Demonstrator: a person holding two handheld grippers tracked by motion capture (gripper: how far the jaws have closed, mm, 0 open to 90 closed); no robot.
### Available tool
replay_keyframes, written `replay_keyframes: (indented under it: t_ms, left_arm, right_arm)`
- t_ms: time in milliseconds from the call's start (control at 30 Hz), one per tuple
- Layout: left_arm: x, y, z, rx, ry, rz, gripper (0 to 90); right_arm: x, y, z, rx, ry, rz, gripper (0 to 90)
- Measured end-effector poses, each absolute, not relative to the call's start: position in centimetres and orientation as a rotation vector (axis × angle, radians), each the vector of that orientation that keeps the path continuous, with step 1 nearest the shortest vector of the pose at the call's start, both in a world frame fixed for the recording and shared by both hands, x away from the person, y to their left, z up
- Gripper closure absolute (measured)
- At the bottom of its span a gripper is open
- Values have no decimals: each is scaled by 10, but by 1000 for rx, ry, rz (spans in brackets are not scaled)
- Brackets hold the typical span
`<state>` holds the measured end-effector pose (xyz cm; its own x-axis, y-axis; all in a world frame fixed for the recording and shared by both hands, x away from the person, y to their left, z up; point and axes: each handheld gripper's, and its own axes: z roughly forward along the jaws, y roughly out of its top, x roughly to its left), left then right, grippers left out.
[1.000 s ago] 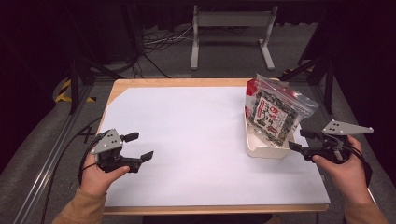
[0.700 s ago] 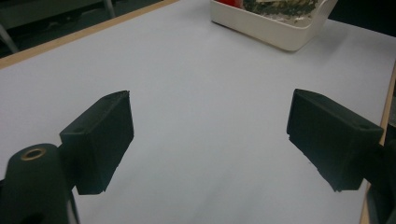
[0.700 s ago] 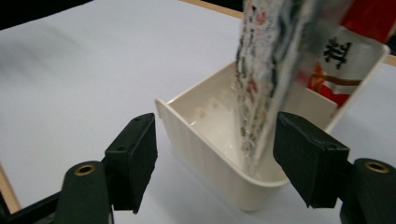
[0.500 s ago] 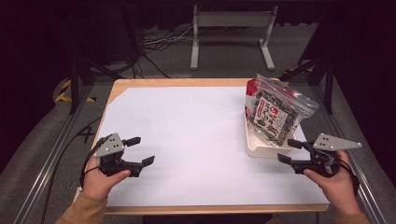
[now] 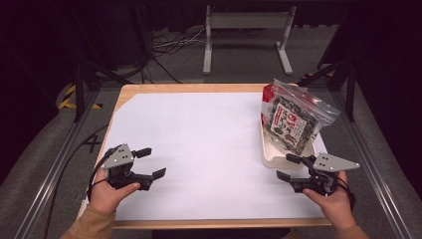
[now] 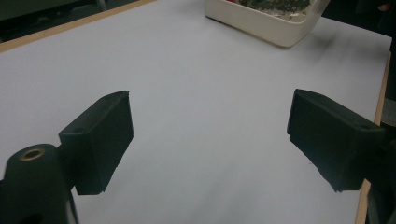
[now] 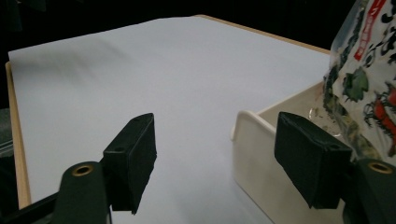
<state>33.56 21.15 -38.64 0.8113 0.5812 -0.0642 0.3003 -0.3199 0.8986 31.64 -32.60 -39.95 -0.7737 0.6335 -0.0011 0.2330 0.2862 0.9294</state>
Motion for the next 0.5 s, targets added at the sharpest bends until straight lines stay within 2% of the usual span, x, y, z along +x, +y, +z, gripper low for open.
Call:
replay_keyframes:
  t_ms: [500]
  left_arm:
    - [340, 211, -393, 1917, 686, 344, 150]
  right_arm:
    - [315, -310, -415, 770, 2234, 1446, 304]
